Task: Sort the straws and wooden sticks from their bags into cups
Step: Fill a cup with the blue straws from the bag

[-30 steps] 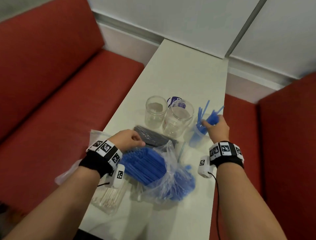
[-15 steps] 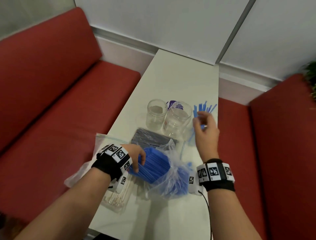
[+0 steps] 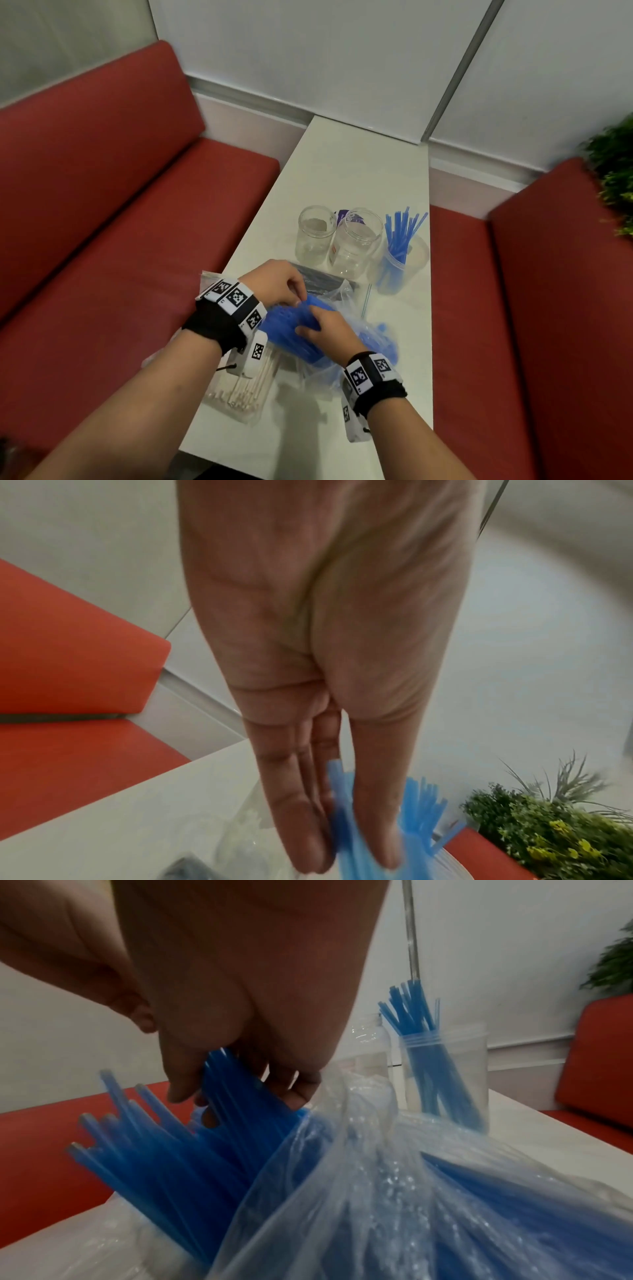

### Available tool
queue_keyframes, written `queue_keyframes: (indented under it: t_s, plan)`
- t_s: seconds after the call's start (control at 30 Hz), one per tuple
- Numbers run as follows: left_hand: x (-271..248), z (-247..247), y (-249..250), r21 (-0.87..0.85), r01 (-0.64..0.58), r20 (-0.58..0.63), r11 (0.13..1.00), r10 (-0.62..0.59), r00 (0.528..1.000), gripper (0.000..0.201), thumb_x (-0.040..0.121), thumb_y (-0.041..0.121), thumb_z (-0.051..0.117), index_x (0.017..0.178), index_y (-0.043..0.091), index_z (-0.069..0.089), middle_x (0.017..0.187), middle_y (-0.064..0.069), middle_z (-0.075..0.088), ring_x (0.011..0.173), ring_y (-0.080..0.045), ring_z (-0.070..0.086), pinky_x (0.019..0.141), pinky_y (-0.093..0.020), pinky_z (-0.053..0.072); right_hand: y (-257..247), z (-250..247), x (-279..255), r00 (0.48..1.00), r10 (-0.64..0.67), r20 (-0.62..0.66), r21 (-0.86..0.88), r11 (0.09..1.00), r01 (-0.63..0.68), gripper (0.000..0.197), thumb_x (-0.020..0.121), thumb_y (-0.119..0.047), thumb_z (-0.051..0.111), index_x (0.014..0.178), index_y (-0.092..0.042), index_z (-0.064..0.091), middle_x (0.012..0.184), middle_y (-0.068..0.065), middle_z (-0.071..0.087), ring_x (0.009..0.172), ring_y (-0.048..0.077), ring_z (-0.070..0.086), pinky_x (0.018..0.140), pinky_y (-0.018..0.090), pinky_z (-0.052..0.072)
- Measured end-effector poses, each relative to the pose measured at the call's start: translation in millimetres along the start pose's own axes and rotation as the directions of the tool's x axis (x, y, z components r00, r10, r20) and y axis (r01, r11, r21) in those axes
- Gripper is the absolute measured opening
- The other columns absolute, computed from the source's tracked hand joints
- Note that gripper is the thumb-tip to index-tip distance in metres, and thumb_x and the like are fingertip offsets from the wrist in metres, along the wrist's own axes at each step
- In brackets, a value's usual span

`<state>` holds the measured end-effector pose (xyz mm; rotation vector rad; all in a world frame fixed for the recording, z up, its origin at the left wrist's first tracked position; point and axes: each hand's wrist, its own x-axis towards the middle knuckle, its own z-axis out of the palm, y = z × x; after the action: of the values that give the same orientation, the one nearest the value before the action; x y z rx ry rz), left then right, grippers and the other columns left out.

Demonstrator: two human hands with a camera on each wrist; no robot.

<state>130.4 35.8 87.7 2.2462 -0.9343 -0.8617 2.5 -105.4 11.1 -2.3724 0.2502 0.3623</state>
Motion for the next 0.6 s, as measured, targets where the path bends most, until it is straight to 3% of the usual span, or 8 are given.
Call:
queue_keyframes:
  t_s: [0.1,0.13,0.2,0.3,0.37,0.43,0.53,0.6]
  plan:
    - [-3,0,-4,-0.037,-0.018,-0.129,0.999,0.013,0.992,0.022,0.087,0.038,0.070,0.103,0.024,0.072,0.092,0.007,0.070,0.079,-0.006,0.065,0.077,-0.024,0.054,-1,-5,-4,0.999,0.008,-0.041,0.188,0.982,0.000,0.012,0.104,-0.024,0.058,0.097,-0.015,0.052,0.080,-0.002,0.056,0.070,0.012,0.051,0.066,0.014,0.041]
    - [-3,0,-4,-0.090,-0.018,-0.170,0.996,0.002,0.985,0.030,0.090,0.049,0.063,0.106,0.025,0.070,0.094,0.006,0.070,0.081,-0.008,0.066,0.078,-0.026,0.054,-2,-8,-6,0.999,0.007,-0.048,0.288,0.958,0.008,0.007,0.105,-0.020,0.056,0.100,-0.016,0.054,0.085,0.002,0.060,0.074,0.017,0.056,0.076,0.021,0.047]
    - [-4,-1,-2,-0.265,-0.009,-0.244,0.964,-0.058,0.968,0.044,0.094,0.059,0.047,0.106,0.022,0.068,0.094,0.003,0.070,0.081,-0.012,0.067,0.078,-0.030,0.054,-5,-14,-9,0.996,-0.004,-0.090,0.409,0.912,0.041,0.009,0.106,-0.014,0.052,0.099,-0.018,0.054,0.083,0.004,0.060,0.076,0.020,0.057,0.080,0.034,0.050]
    - [-1,-2,5,-0.569,-0.032,-0.274,0.821,-0.153,0.949,0.044,0.100,0.048,0.044,0.104,0.011,0.068,0.093,-0.007,0.070,0.075,-0.018,0.066,0.073,-0.031,0.054,-14,-30,-12,0.982,0.003,-0.191,0.478,0.874,0.090,0.005,0.108,-0.017,0.051,0.108,-0.014,0.055,0.079,0.001,0.059,0.075,0.016,0.057,0.082,0.036,0.050]
    - [3,0,9,-0.648,-0.037,-0.245,0.761,-0.162,0.956,0.036,0.103,0.035,0.046,0.102,0.006,0.068,0.094,-0.013,0.070,0.072,-0.018,0.066,0.067,-0.025,0.055,-20,-45,-12,0.963,0.016,-0.268,0.537,0.833,0.136,0.009,0.108,-0.019,0.053,0.112,-0.011,0.055,0.078,-0.004,0.059,0.073,0.010,0.058,0.081,0.034,0.050]
    - [7,4,13,-0.703,-0.022,-0.191,0.711,-0.159,0.969,0.030,0.103,0.024,0.046,0.103,0.003,0.067,0.095,-0.017,0.070,0.073,-0.020,0.068,0.065,-0.023,0.057,-29,-65,-16,0.939,0.003,-0.344,0.552,0.809,0.199,0.005,0.107,-0.020,0.055,0.111,-0.017,0.056,0.080,-0.012,0.061,0.074,0.004,0.059,0.080,0.028,0.050]
    - [15,12,19,-0.794,-0.003,-0.127,0.607,-0.163,0.978,0.027,0.102,0.016,0.048,0.106,-0.003,0.066,0.092,-0.019,0.070,0.075,-0.026,0.069,0.069,-0.033,0.061,-45,-96,-25,0.900,-0.026,-0.434,0.564,0.772,0.294,0.004,0.107,-0.021,0.055,0.104,-0.019,0.057,0.080,-0.004,0.059,0.076,0.012,0.056,0.082,0.038,0.050]
    - [19,19,24,-0.840,0.006,-0.106,0.543,-0.175,0.979,0.025,0.101,0.015,0.049,0.103,-0.004,0.065,0.086,-0.017,0.070,0.069,-0.025,0.069,0.061,-0.033,0.060,-61,-118,-33,0.865,-0.062,-0.498,0.589,0.708,0.390,0.008,0.106,-0.018,0.055,0.100,-0.022,0.057,0.081,0.000,0.057,0.077,0.017,0.054,0.083,0.041,0.050]
